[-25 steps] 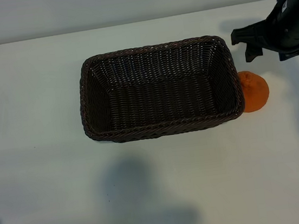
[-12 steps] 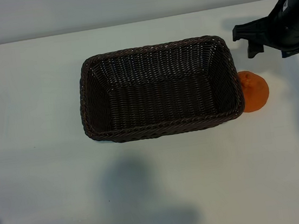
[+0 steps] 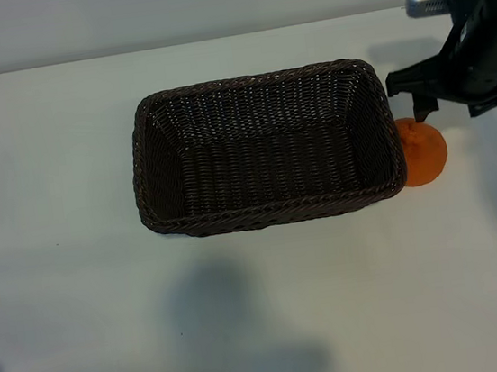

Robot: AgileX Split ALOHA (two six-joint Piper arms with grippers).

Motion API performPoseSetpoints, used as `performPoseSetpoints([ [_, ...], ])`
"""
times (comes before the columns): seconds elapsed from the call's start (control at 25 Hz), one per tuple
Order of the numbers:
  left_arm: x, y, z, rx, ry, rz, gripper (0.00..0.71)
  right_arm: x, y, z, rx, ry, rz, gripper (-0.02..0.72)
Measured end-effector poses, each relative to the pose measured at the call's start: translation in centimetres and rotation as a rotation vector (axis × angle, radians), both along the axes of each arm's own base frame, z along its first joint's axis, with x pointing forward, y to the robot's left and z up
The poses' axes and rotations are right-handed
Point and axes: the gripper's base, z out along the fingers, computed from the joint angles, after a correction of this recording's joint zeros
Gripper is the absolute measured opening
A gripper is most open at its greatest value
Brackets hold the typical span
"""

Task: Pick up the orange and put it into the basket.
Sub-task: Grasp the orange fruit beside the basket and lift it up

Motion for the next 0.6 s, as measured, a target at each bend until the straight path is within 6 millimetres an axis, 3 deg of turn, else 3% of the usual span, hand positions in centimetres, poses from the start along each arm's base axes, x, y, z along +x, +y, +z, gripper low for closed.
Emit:
performPoseSetpoints([
  [0.6, 0.00, 0.00, 0.00, -0.001, 0.000, 0.001, 0.571, -0.09, 0.44, -0.04, 0.030, 0.009, 0.062, 0.595],
])
